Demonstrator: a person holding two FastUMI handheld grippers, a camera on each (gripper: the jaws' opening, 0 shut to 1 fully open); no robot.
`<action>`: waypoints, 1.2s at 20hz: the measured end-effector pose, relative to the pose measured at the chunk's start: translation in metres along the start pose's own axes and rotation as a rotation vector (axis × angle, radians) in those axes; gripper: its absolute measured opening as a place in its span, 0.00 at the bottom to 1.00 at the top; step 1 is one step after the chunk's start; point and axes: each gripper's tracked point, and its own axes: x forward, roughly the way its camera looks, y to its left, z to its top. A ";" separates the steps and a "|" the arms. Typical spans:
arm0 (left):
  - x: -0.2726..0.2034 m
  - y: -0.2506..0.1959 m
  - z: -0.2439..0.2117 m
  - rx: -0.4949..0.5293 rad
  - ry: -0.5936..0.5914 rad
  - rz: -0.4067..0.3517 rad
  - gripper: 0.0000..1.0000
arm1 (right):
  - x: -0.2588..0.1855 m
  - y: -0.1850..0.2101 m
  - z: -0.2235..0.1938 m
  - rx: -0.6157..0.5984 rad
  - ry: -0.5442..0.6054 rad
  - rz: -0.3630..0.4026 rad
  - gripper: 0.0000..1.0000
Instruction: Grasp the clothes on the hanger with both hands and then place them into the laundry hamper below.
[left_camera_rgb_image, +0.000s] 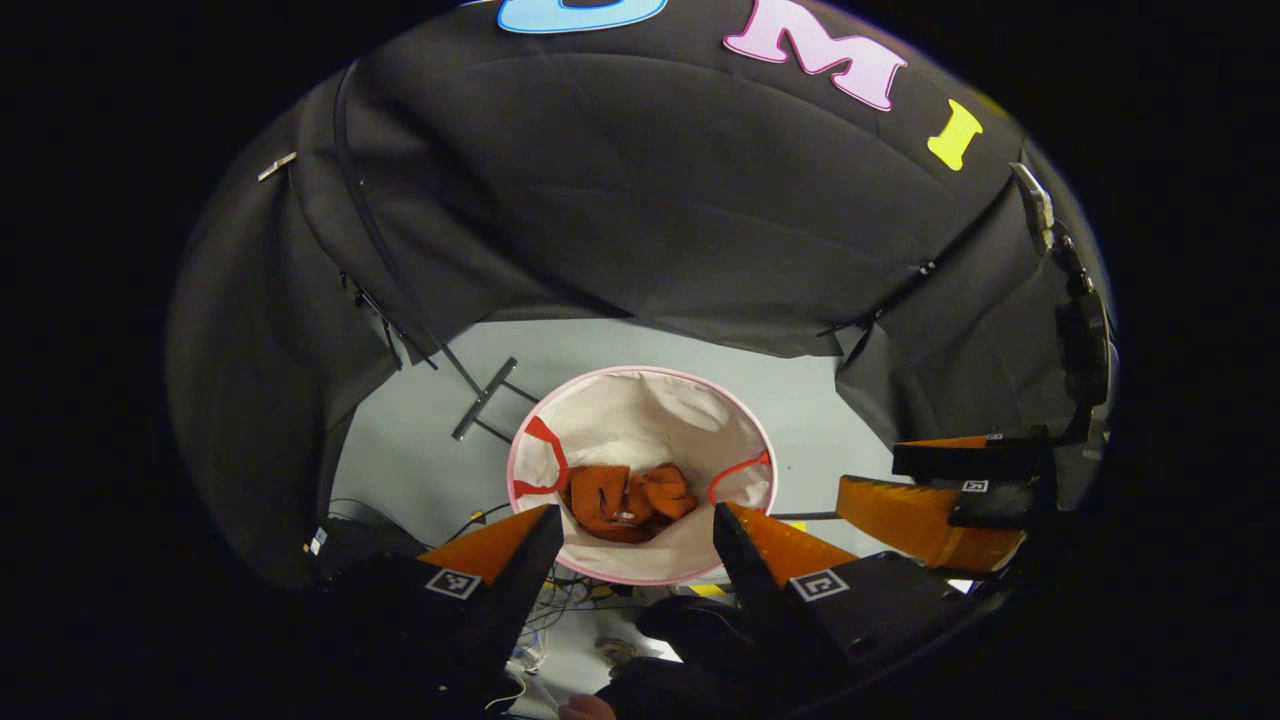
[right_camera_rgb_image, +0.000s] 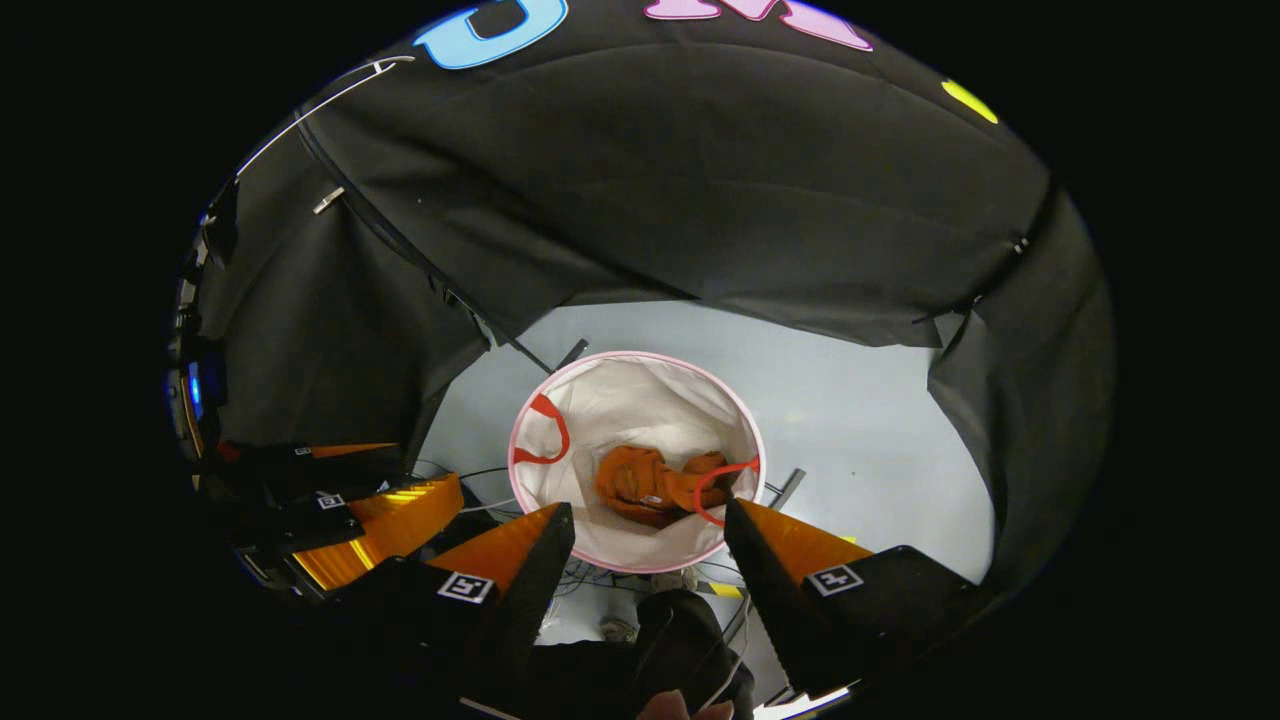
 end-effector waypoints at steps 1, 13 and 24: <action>-0.005 -0.001 -0.001 -0.002 -0.009 -0.005 0.96 | -0.003 0.001 0.000 0.003 -0.007 -0.002 0.98; -0.143 0.004 0.013 0.053 -0.317 -0.003 0.96 | -0.142 0.024 0.037 0.030 -0.432 -0.137 0.99; -0.367 0.004 0.024 0.085 -0.800 0.033 0.96 | -0.368 0.080 0.034 -0.024 -0.891 -0.219 0.99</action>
